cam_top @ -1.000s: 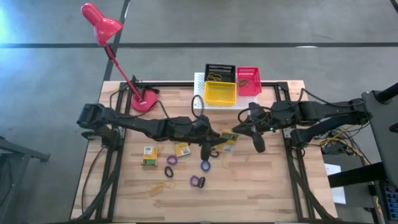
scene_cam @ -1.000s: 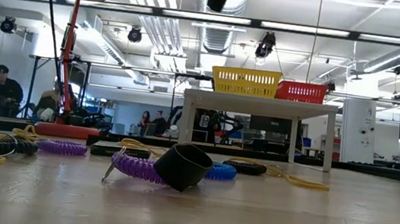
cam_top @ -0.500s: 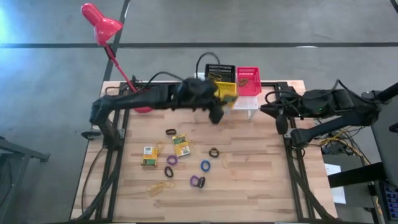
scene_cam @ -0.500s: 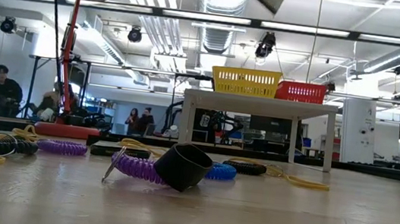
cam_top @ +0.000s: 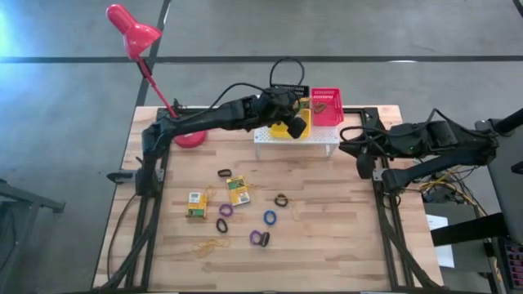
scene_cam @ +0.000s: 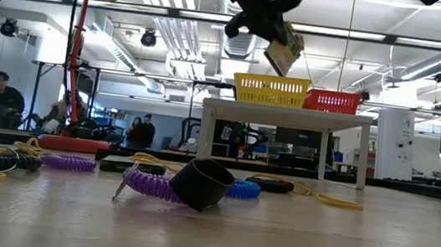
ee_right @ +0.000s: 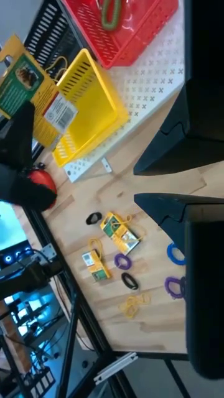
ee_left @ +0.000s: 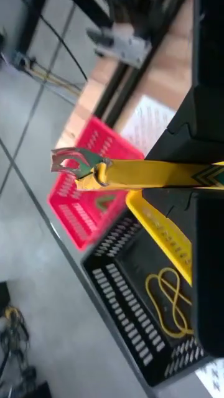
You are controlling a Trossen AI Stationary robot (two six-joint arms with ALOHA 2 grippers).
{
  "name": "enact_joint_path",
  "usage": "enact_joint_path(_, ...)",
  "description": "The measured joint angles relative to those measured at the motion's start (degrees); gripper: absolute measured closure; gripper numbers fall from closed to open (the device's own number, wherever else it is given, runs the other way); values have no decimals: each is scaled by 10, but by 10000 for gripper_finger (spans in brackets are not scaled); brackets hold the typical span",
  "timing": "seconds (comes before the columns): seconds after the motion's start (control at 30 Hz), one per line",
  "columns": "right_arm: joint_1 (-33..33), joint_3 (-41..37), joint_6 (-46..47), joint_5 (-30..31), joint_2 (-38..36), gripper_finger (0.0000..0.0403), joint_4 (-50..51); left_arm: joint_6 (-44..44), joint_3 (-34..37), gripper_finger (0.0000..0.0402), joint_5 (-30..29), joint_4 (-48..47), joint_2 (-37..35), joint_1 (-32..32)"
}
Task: Pick & Place Office Desk Supplies
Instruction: Put the yellow crayon box in the yellow bin on the shelf
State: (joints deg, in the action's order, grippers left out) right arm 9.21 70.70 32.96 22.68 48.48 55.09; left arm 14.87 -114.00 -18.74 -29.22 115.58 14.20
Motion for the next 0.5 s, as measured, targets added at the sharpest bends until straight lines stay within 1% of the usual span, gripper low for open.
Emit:
enact_joint_path(0.1, 0, 0, -4, 0, -1, 346, 0, -9, 0, 367, -42, -5, 5, -1)
enact_joint_path(0.23, 0, 0, -8, 0, -1, 346, 0, -60, 26, 366, -99, 3, 4, 0)
enact_joint_path(0.4, 0, 0, -30, 2, -1, 346, 0, -112, 66, 366, -105, 10, 5, -1)
enact_joint_path(0.5, 0, 0, -32, 14, -1, 346, 0, -134, 86, 365, -105, 18, 6, -1)
